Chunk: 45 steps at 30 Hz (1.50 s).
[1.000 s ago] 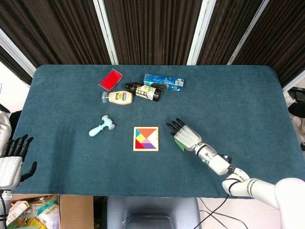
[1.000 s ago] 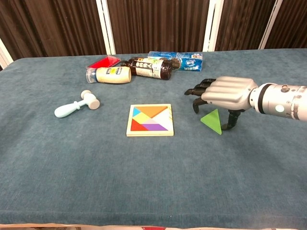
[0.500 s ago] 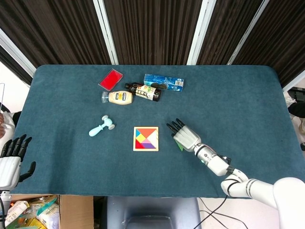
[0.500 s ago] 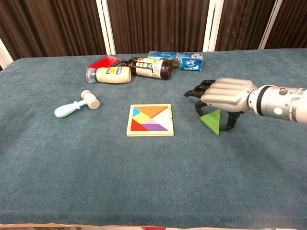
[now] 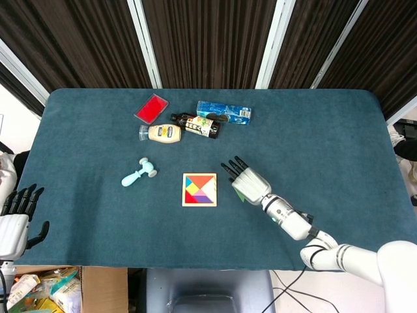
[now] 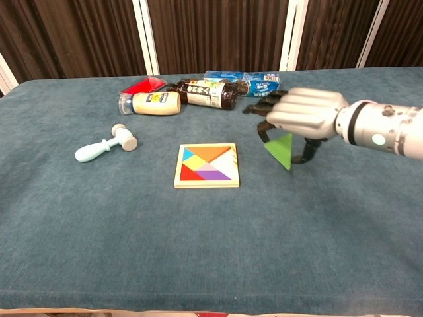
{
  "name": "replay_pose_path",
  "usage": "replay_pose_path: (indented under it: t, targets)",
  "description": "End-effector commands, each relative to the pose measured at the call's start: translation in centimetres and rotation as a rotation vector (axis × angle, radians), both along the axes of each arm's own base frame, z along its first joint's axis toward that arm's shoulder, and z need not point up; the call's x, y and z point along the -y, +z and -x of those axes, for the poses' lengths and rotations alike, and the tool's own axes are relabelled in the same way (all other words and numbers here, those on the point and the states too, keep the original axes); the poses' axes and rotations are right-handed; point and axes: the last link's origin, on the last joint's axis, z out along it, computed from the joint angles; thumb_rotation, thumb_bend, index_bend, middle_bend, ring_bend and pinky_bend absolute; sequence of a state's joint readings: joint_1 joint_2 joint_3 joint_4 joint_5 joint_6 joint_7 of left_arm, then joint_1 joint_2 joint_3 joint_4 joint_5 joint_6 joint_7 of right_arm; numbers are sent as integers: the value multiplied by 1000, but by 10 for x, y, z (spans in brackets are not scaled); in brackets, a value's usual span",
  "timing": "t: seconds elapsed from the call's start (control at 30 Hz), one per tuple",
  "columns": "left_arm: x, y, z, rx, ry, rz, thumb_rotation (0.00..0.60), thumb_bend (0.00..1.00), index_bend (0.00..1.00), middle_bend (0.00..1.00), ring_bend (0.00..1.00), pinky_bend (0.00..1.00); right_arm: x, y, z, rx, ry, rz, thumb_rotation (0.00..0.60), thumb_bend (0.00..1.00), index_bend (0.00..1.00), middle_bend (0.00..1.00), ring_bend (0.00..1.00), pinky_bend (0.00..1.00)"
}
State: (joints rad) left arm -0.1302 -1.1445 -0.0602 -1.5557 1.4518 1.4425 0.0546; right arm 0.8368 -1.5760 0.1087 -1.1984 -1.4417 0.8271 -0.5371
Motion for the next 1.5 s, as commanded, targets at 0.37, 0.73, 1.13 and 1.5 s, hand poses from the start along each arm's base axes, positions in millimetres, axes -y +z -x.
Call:
replay_pose_path:
  t: [0.37,0.73,1.13,1.5]
  targets:
    - [2,8,2,23,-2,-10,600,442,0,0,0,0,5,-44,-81,5,226,98,600,389,629,0,0,0]
    - [3,11,3,36,-7,-6,600,442,0,0,0,0,3,-63,-79,-72,245,117,600,389,628,0,0,0]
    - [3,10,3,35,-7,-3,600,443,0,0,0,0,4,-70,-66,-97,218,104,600,389,618,0,0,0]
    - [1,10,1,38,-9,2,600,442,0,0,0,0,1,-78,-68,-98,222,98,600,389,609,0,0,0]
